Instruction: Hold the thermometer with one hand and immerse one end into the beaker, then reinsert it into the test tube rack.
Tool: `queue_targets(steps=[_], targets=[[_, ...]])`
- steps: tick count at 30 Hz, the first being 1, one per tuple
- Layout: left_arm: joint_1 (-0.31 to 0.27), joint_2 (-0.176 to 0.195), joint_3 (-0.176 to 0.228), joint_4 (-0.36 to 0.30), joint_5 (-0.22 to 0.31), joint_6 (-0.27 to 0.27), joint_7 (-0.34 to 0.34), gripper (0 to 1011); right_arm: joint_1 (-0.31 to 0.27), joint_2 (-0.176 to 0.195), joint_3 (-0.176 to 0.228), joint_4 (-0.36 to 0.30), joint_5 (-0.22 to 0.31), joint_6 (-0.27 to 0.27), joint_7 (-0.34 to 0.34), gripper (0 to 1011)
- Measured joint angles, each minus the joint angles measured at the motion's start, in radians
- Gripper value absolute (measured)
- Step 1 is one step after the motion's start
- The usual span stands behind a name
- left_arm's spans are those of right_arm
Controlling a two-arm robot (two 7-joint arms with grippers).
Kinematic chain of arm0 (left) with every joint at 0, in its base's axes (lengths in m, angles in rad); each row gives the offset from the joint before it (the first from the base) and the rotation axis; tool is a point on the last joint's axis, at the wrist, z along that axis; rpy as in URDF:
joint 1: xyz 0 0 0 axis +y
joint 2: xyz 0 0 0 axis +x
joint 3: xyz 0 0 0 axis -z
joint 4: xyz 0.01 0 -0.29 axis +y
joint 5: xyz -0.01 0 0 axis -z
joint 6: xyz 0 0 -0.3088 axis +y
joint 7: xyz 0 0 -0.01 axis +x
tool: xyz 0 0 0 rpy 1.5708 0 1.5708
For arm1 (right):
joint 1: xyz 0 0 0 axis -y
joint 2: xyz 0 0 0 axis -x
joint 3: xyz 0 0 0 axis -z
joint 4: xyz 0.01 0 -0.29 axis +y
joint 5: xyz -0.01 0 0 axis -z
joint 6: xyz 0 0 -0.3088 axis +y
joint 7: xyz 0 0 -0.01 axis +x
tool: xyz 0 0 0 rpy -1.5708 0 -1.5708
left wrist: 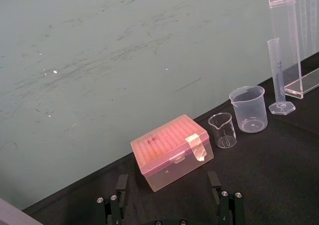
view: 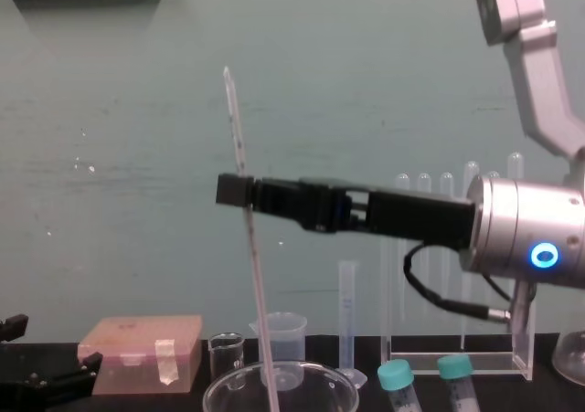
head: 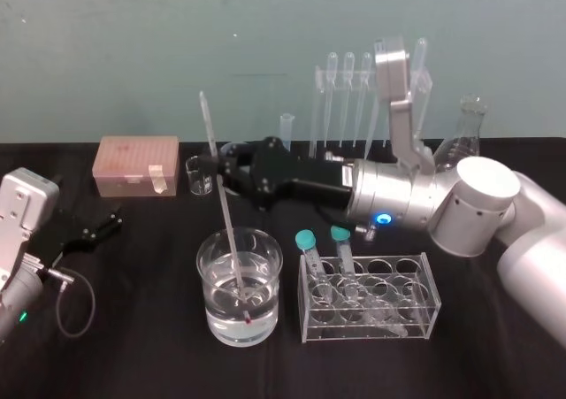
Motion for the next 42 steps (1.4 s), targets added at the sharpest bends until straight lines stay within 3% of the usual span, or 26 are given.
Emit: queue_targets(steps=[5, 13, 15, 21, 27, 35, 42], targets=[[0.0, 0.0, 0.0, 0.0, 0.0, 0.0, 0.0, 1008, 0.025, 0.007, 0.017, -0.024, 0.015, 0.007, 0.0, 56], [0.0, 0.0, 0.0, 0.0, 0.0, 0.0, 0.0, 1008, 0.086, 0.032, 0.075, -0.098, 0.059, 0.01, -0.017, 56], [0.0, 0.0, 0.0, 0.0, 0.0, 0.0, 0.0, 1008, 0.104, 0.05, 0.108, -0.127, 0.077, 0.008, -0.049, 56], [0.0, 0.0, 0.0, 0.0, 0.0, 0.0, 0.0, 1008, 0.104, 0.102, 0.16, -0.164, 0.08, -0.006, -0.119, 56], [0.0, 0.0, 0.0, 0.0, 0.0, 0.0, 0.0, 1008, 0.031, 0.185, 0.201, -0.209, 0.067, 0.01, -0.2, 56], [0.0, 0.0, 0.0, 0.0, 0.0, 0.0, 0.0, 1008, -0.14, 0.297, 0.259, -0.312, 0.085, 0.037, -0.273, 56], [0.0, 0.0, 0.0, 0.0, 0.0, 0.0, 0.0, 1008, -0.241, 0.349, 0.301, -0.371, 0.1, 0.041, -0.304, 56]])
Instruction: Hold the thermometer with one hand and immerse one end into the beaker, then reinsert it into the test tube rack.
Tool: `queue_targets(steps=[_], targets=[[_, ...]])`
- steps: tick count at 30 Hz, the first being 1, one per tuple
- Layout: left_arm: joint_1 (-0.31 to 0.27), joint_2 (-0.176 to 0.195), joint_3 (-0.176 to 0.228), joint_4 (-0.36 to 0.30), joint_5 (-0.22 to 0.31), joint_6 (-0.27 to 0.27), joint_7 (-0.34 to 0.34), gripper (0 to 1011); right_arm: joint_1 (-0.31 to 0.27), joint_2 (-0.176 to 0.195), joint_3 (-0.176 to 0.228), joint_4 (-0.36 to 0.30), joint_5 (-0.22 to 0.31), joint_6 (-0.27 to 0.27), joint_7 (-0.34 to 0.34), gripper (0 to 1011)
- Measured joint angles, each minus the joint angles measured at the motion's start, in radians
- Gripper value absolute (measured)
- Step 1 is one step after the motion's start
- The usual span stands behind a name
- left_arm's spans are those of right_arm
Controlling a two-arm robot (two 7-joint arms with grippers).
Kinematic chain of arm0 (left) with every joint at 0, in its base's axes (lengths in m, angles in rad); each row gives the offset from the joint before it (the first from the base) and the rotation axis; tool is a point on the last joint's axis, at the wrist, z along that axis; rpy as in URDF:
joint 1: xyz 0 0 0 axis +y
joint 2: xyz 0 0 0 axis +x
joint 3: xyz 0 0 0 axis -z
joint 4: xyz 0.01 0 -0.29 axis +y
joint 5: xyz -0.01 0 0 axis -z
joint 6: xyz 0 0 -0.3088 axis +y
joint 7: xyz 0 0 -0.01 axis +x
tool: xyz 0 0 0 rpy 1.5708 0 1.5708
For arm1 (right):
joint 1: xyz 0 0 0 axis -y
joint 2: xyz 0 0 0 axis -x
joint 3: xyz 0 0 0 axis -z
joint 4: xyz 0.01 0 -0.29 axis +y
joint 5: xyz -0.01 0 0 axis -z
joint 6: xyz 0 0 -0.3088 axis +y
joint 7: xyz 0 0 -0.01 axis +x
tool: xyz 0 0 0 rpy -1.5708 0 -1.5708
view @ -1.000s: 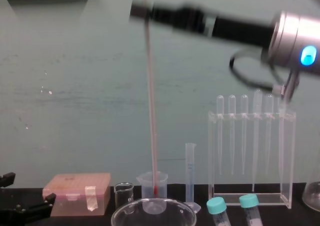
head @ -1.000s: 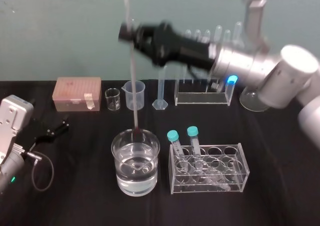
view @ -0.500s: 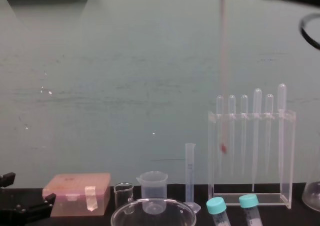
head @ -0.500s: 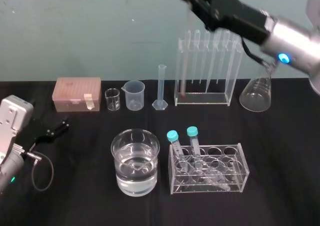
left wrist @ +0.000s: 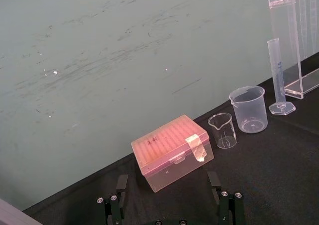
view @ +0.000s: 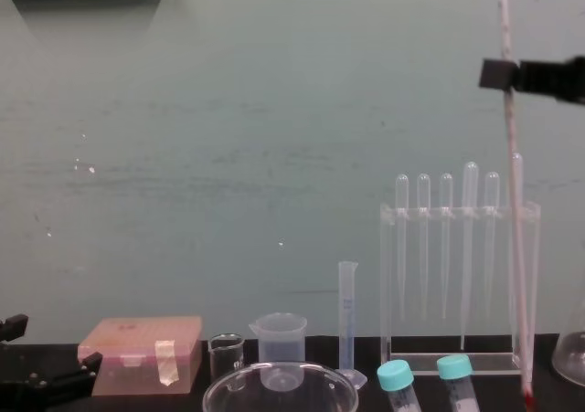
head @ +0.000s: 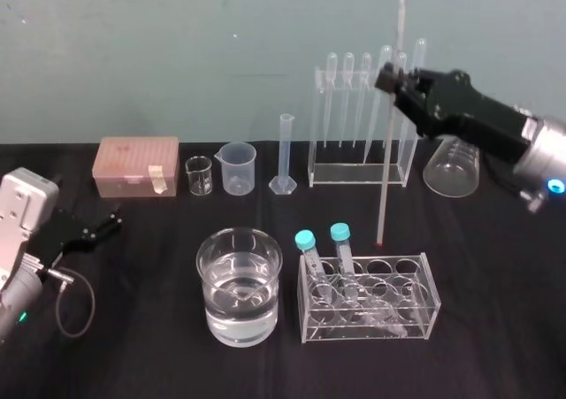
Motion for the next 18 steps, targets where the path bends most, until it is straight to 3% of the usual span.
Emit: queue_targets(steps=[9, 18], targets=[[0.0, 0.0, 0.0, 0.0, 0.0, 0.0, 0.0, 1008, -0.038, 0.012, 0.009, -0.013, 0.001, 0.017, -0.002, 56], [0.0, 0.0, 0.0, 0.0, 0.0, 0.0, 0.0, 1008, -0.035, -0.008, -0.008, 0.012, -0.028, -0.004, 0.022, 56]])
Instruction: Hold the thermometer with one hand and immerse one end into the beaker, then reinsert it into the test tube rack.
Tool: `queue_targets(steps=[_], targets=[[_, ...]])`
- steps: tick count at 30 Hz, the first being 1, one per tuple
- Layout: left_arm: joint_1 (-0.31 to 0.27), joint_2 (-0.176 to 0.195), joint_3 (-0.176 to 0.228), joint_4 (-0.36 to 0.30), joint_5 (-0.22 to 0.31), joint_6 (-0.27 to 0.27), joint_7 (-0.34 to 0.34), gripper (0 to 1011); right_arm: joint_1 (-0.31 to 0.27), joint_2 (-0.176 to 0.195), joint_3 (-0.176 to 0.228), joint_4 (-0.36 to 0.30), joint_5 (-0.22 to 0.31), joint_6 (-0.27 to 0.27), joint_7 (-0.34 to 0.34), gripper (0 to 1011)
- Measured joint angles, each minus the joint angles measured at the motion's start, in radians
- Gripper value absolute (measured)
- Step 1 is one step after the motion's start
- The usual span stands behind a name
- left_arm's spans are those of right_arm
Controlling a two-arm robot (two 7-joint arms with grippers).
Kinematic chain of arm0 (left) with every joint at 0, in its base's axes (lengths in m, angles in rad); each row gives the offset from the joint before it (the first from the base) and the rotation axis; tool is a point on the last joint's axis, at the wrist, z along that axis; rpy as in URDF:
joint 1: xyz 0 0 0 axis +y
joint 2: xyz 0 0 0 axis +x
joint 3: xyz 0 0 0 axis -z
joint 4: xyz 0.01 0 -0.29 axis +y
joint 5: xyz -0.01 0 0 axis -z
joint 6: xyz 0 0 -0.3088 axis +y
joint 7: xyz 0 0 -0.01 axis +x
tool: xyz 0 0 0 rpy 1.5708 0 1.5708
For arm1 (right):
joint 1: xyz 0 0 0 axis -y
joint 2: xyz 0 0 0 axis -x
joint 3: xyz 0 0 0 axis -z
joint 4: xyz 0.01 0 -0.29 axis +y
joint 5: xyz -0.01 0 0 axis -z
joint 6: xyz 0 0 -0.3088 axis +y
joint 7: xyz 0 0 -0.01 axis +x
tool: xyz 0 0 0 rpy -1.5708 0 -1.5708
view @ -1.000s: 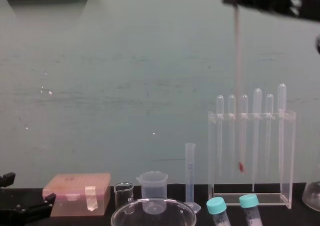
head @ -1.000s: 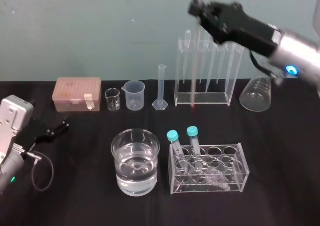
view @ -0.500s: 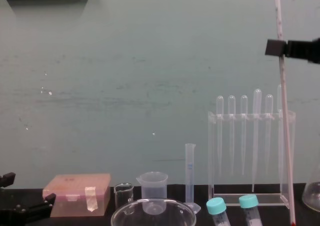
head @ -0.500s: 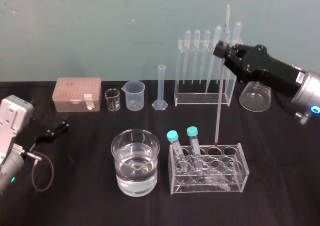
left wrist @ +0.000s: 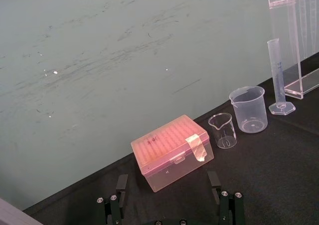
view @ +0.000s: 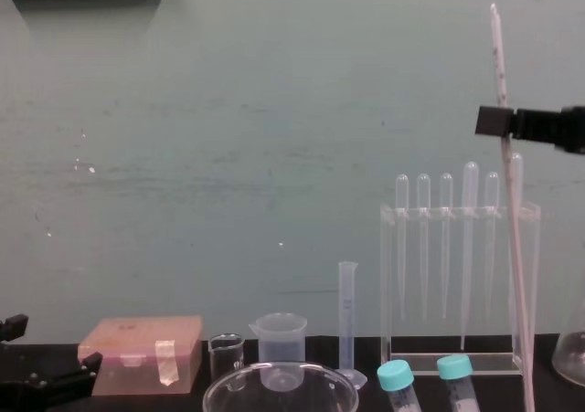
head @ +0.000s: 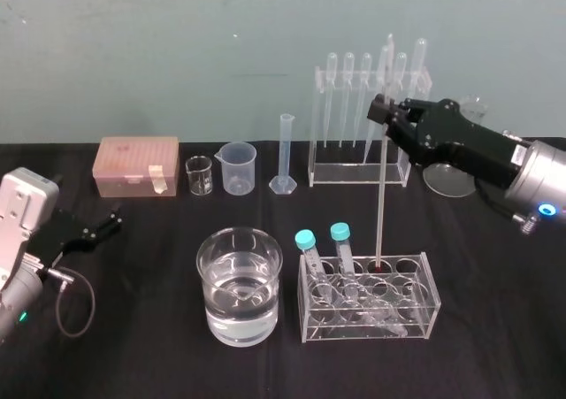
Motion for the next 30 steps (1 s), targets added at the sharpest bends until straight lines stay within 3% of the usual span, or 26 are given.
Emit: queue_targets(steps=[9, 30], targets=[[0.0, 0.0, 0.0, 0.0, 0.0, 0.0, 0.0, 1008, -0.003, -0.029, -0.012, 0.049, -0.043, -0.024, 0.001, 56], [0.0, 0.0, 0.0, 0.0, 0.0, 0.0, 0.0, 1008, 0.009, -0.079, -0.039, 0.141, -0.067, 0.001, 0.024, 56]])
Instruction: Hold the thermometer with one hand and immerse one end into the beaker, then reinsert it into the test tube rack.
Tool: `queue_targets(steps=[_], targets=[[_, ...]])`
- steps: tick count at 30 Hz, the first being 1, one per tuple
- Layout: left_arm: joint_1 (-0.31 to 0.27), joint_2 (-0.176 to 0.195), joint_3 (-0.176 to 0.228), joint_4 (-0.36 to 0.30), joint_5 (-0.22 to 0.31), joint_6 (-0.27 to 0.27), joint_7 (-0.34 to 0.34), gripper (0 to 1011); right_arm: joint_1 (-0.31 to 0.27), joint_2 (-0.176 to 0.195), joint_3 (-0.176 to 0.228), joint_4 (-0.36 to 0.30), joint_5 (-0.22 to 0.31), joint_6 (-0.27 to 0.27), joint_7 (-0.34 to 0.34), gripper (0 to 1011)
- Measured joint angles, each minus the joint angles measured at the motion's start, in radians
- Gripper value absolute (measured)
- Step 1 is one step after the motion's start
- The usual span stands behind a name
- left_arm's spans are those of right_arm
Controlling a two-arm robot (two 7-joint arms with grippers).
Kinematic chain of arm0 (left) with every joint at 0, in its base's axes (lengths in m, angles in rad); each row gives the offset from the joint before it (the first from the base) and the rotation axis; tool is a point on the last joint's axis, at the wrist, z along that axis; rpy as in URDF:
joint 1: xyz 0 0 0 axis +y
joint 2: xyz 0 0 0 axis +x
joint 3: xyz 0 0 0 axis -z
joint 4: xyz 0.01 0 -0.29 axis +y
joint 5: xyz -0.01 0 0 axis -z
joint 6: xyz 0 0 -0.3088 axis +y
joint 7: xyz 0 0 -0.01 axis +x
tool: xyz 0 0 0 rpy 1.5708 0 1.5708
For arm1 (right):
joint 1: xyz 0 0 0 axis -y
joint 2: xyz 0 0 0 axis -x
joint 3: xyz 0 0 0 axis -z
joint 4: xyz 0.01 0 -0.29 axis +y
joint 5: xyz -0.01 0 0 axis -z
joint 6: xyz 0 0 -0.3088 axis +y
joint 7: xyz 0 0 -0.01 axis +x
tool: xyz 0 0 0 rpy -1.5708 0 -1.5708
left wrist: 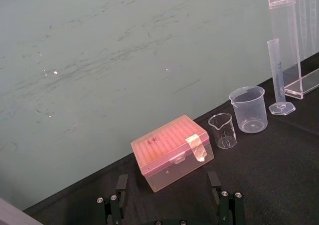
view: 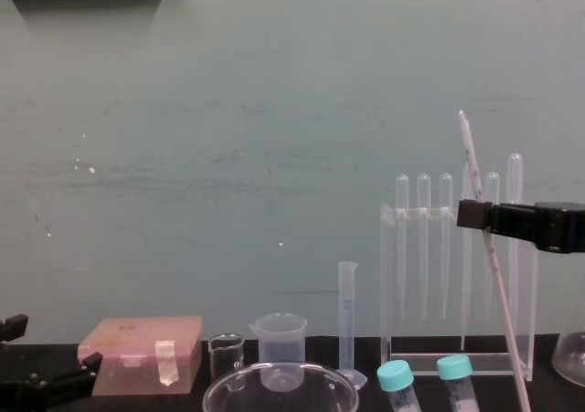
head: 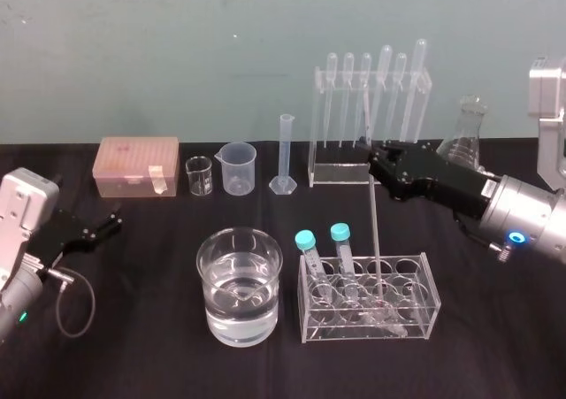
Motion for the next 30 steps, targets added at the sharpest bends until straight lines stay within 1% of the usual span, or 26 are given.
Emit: queue_targets(steps=[7, 21, 22, 23, 26, 27, 28, 29, 30], targets=[[0.0, 0.0, 0.0, 0.0, 0.0, 0.0, 0.0, 1008, 0.005, -0.006, -0.004, 0.007, -0.009, -0.003, 0.007, 56], [0.0, 0.0, 0.0, 0.0, 0.0, 0.0, 0.0, 1008, 0.005, -0.005, -0.004, 0.007, -0.008, -0.003, 0.007, 59], [0.0, 0.0, 0.0, 0.0, 0.0, 0.0, 0.0, 1008, 0.005, -0.005, -0.004, 0.007, -0.007, -0.003, 0.007, 68], [0.0, 0.0, 0.0, 0.0, 0.0, 0.0, 0.0, 1008, 0.005, -0.005, -0.004, 0.007, -0.007, -0.003, 0.007, 110], [0.0, 0.0, 0.0, 0.0, 0.0, 0.0, 0.0, 1008, 0.004, -0.005, -0.003, 0.007, -0.007, -0.003, 0.007, 160], [0.0, 0.0, 0.0, 0.0, 0.0, 0.0, 0.0, 1008, 0.004, -0.005, -0.003, 0.007, -0.007, -0.003, 0.007, 209], [0.0, 0.0, 0.0, 0.0, 0.0, 0.0, 0.0, 1008, 0.004, -0.004, -0.003, 0.006, -0.007, -0.003, 0.007, 231], [0.0, 0.0, 0.0, 0.0, 0.0, 0.0, 0.0, 1008, 0.004, -0.004, -0.003, 0.006, -0.007, -0.003, 0.007, 287], [0.0, 0.0, 0.0, 0.0, 0.0, 0.0, 0.0, 1008, 0.004, -0.004, -0.003, 0.006, -0.007, -0.003, 0.007, 308]])
